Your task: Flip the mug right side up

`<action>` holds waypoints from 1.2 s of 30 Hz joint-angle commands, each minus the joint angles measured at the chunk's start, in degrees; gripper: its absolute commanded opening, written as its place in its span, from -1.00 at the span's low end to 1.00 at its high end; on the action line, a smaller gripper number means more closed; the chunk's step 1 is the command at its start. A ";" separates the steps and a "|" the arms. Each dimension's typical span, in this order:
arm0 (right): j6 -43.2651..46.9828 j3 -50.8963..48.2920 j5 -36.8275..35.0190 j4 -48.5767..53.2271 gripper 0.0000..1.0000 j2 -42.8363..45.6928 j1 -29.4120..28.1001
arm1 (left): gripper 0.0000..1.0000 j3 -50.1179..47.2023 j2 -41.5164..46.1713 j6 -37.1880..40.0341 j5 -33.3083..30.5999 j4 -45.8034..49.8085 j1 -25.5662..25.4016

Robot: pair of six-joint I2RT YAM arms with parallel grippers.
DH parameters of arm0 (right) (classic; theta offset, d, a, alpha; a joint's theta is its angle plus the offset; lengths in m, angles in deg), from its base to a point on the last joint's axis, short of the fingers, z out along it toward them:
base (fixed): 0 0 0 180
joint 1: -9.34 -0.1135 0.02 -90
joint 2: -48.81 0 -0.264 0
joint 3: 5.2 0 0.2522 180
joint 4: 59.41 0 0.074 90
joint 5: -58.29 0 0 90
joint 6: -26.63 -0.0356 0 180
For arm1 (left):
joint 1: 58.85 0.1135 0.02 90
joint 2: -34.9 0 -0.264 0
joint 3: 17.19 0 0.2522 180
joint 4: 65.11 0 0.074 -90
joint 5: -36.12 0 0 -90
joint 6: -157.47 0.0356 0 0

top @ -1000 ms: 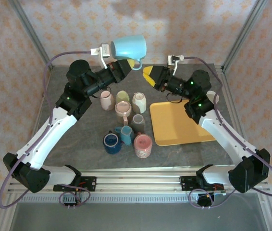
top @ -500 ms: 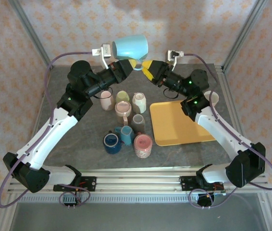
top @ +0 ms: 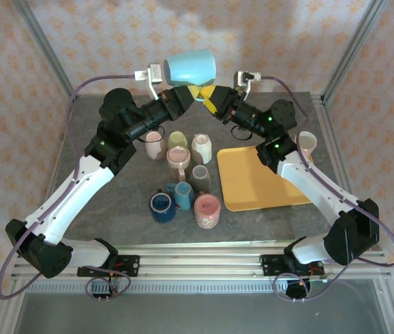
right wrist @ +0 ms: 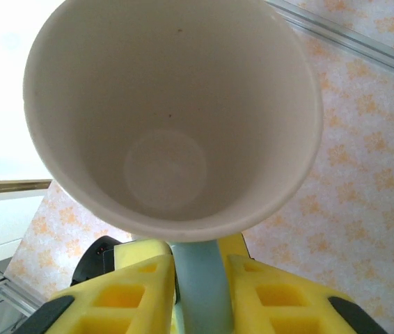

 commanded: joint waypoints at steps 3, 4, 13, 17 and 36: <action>1.06 2.97 -0.95 -3.68 -0.61 0.56 -0.33 | -1.00 0.07 0.85 1.96 -1.14 -6.68 -0.36; 1.38 3.06 -1.19 -3.67 -0.65 0.63 -0.28 | -1.00 -0.09 0.84 2.07 -1.17 -6.15 -0.37; 7.92 4.48 -3.23 1.33 -0.84 1.98 -0.28 | -0.80 -1.49 1.34 3.82 -3.42 -0.23 -0.38; 9.93 5.00 -3.99 3.14 -0.85 2.39 -0.28 | -0.46 -2.43 1.34 3.80 -3.54 -0.33 -0.38; 22.72 3.43 -11.65 15.31 -1.00 7.99 -0.28 | -0.04 -4.10 2.53 5.30 -3.55 3.21 -0.43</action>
